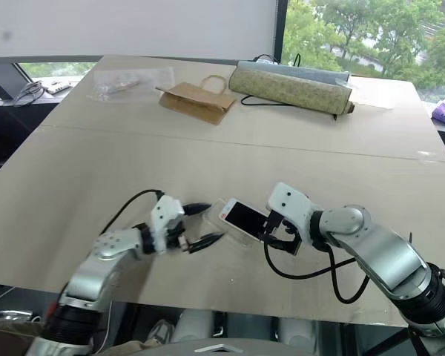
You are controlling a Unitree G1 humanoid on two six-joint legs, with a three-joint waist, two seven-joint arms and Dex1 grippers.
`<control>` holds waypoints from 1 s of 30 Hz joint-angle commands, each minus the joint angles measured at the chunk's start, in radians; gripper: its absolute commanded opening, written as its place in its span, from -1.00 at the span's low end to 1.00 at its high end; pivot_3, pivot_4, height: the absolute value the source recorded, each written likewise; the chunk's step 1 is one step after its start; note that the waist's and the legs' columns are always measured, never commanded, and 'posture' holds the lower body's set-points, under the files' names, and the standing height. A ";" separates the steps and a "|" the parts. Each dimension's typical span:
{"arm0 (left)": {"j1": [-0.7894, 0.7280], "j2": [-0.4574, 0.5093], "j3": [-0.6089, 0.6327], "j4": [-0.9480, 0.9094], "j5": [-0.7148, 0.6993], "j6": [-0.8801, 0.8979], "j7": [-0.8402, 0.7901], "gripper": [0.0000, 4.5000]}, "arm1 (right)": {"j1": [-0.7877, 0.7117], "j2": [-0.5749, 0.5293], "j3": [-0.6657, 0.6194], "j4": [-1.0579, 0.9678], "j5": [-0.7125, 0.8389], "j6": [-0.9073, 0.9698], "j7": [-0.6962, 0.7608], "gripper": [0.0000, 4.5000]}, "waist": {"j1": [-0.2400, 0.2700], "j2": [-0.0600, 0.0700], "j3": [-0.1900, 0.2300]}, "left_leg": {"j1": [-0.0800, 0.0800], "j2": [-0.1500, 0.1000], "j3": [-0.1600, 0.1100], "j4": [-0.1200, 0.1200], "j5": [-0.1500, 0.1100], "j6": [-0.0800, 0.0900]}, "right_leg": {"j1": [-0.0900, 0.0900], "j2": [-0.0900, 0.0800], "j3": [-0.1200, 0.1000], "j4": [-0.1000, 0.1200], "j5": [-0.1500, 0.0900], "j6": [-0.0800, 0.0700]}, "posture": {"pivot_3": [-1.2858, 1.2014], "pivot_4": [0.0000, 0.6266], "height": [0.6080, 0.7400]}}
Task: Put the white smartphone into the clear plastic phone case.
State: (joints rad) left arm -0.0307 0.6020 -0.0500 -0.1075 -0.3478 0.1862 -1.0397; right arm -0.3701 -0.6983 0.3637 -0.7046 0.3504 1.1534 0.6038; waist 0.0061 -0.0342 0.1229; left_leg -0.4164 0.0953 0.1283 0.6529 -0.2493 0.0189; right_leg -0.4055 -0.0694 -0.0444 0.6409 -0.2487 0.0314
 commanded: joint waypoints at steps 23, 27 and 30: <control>-0.171 0.100 -0.062 0.098 0.022 0.035 -0.196 1.00 | -0.150 0.066 0.162 0.170 -0.012 -0.087 0.136 0.31 | 0.005 0.000 0.000 | -0.001 -0.001 0.004 0.001 0.000 0.000 | 0.000 0.000 0.000 0.001 -0.001 0.002 | 0.03 -0.52 1.00; -0.165 0.104 -0.068 0.088 0.023 0.044 -0.195 1.00 | -0.172 0.082 0.150 0.166 0.008 -0.070 0.154 0.31 | 0.006 0.000 0.000 | -0.001 -0.001 0.005 0.001 0.000 0.000 | 0.000 0.000 0.000 0.000 -0.001 0.002 | 0.03 -0.52 1.00; -0.159 0.106 -0.069 0.081 0.026 0.046 -0.196 1.00 | -0.188 0.086 0.188 0.187 -0.010 -0.059 0.152 0.31 | 0.006 0.000 0.000 | -0.001 -0.001 0.005 0.001 0.000 0.000 | 0.000 0.000 0.000 0.000 -0.001 0.002 | 0.03 -0.52 1.00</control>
State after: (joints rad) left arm -0.1948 0.7026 -0.1070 0.0051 -0.3271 0.2284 -1.2337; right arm -0.5377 -0.6159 0.5407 -0.5166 0.3424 1.0896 0.7523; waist 0.0117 -0.0346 0.1230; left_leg -0.4173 0.0946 0.1331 0.6538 -0.2491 0.0186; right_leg -0.4054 -0.0698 -0.0445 0.6412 -0.2499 0.0335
